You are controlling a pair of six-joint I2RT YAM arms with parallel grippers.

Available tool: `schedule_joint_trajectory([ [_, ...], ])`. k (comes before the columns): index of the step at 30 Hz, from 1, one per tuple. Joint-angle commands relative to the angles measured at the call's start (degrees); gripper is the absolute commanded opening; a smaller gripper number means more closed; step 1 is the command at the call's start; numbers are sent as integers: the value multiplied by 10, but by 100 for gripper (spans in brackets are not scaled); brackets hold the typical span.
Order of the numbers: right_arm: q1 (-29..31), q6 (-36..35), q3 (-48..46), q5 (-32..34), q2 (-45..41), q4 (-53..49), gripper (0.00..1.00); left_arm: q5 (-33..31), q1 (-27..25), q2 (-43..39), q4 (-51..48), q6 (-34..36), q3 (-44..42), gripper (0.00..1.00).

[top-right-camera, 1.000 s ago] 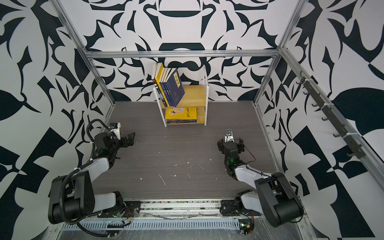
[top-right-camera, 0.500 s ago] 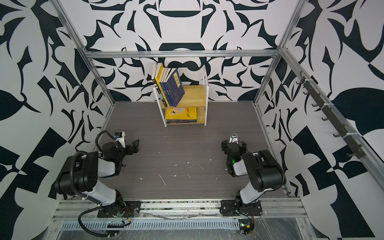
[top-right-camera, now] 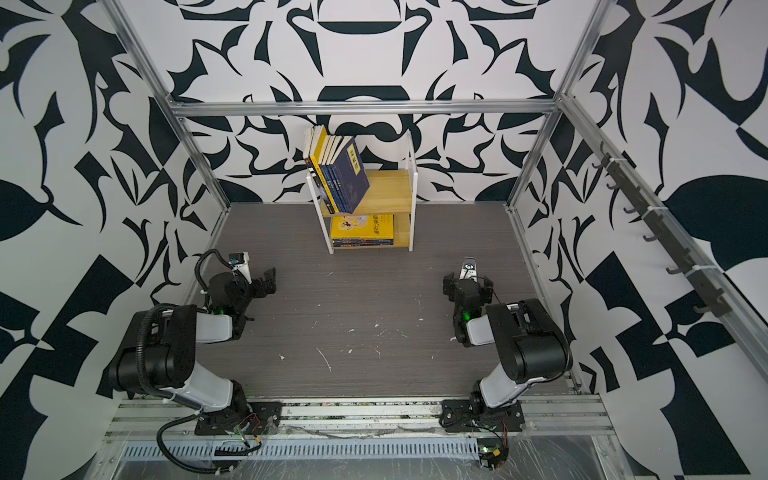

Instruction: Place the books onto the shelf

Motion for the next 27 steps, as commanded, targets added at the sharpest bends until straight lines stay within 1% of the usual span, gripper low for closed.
schedule_joint_trajectory([
  [1,-2,5,12,-2,-7,8,100,-5,0,-7,7,-4,-2,100],
  [2,-2,7,12,-5,-7,7,100,-5,1,-8,18,-1,-8,100],
  [4,-2,9,12,-7,-8,6,100,0,1,-27,72,0,-43,100],
  [6,-2,8,9,-7,-9,13,100,29,0,-58,109,11,-80,100],
  [9,-2,4,10,-3,-9,11,100,44,3,-89,109,15,-96,100],
  [11,-2,4,9,-3,-8,11,100,39,2,-69,113,15,-90,100],
  [12,-3,3,10,-2,-8,11,100,32,2,-43,129,14,-87,100],
  [14,-3,3,10,-2,-8,11,100,-1,1,15,205,-5,-84,100],
  [15,-2,4,10,-3,-9,11,100,-16,2,27,212,-14,-79,100],
  [17,-3,3,9,-3,-8,11,100,-28,-4,-17,73,-4,-46,100],
  [18,-3,4,9,-3,-9,11,100,-54,-8,-20,10,-13,-13,100],
  [19,-2,3,10,-2,-8,11,100,-88,-8,-1,-11,-32,13,100],
  [21,-2,3,10,-3,-8,11,100,-86,-13,-2,4,-18,3,100],
  [22,-2,4,10,-3,-8,11,100,-84,-13,-3,-10,-20,10,100],
  [24,-2,4,10,-2,-8,11,100,-83,-13,-6,-3,-19,4,100],
  [27,-3,4,10,-2,-9,11,100,-62,-12,-5,-3,-13,4,100],
])
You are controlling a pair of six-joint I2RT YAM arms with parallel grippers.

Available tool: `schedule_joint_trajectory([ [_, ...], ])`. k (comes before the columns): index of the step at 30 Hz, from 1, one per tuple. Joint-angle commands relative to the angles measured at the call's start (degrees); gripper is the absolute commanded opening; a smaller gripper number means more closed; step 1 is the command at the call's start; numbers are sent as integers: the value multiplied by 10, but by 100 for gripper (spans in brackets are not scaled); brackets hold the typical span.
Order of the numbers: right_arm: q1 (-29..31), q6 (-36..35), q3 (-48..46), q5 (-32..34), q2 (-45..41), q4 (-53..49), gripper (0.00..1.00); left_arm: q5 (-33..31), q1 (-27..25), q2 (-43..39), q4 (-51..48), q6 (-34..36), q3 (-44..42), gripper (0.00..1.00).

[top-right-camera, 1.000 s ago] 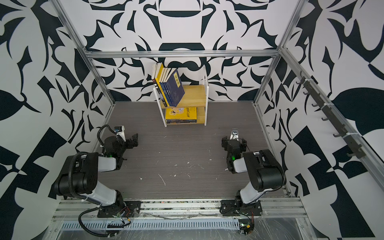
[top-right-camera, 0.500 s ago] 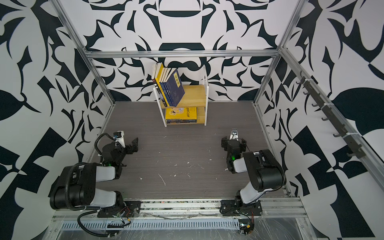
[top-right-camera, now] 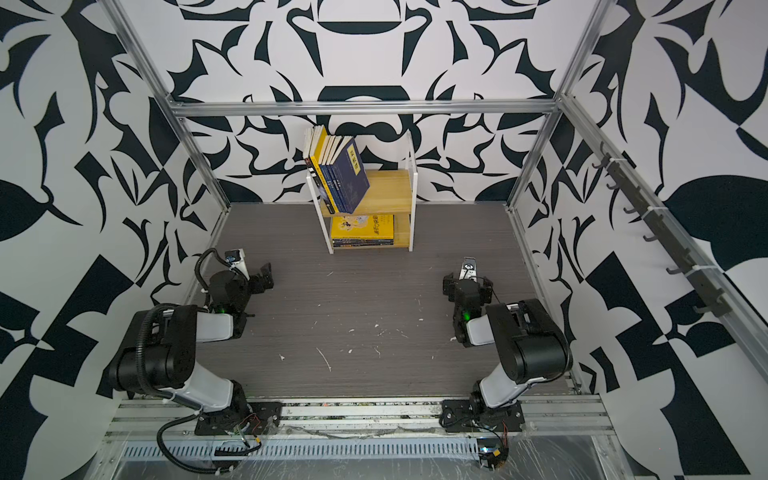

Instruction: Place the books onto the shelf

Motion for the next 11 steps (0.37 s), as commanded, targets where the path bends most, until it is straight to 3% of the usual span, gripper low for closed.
schedule_joint_trajectory([
  [1,-2,4,9,1,-8,13,100,1,-1,-5,-20,-6,-2,100],
  [9,-2,4,10,1,-8,13,100,-8,0,-5,-3,-7,-10,100],
  [11,-2,4,9,1,-9,13,100,3,0,-15,60,-4,-47,100],
])
